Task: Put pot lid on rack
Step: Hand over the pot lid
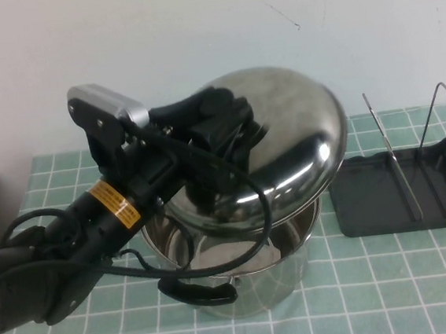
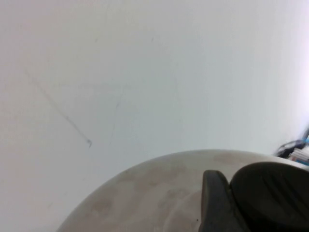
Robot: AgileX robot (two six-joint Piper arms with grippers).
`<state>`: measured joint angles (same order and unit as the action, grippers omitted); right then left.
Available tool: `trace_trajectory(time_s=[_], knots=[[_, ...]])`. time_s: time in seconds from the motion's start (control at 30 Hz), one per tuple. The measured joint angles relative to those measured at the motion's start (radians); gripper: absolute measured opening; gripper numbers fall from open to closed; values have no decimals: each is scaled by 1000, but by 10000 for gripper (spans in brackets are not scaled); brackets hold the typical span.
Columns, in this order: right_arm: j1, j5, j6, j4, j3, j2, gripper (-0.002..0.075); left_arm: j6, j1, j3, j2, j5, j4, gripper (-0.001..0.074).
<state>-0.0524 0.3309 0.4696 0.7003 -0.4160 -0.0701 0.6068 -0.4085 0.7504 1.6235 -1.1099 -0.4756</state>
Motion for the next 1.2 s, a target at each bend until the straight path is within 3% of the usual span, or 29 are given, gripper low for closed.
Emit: trace_trajectory(time_s=[0.27, 0.4, 0.5, 0.6, 0.67, 0.8, 1.0, 1.13, 1.2], knots=[[0, 238, 362, 692, -65, -11, -1, 39, -163, 60, -118, -6, 114, 328], [0, 285, 433, 848, -67, -48, 34, 40, -276, 144, -129, -15, 141, 328], [0, 341, 442, 870, -67, -78, 167, 40, -348, 197, -130, -17, 168, 328], [0, 371, 442, 888, -67, -105, 403, 40, -408, 232, -132, -24, 184, 328], [0, 371, 440, 906, -67, -120, 495, 40, -441, 240, -132, -27, 191, 328], [0, 369, 450, 966, -67, -162, 580, 9, -496, 242, -132, -27, 192, 328], [0, 363, 495, 981, -72, -231, 561, -13, -533, 242, -132, -27, 186, 328], [0, 366, 503, 989, -85, -259, 413, -20, -540, 242, -132, -19, 184, 328], [0, 367, 511, 992, -94, -259, 281, -13, -540, 242, -132, -10, 182, 328]])
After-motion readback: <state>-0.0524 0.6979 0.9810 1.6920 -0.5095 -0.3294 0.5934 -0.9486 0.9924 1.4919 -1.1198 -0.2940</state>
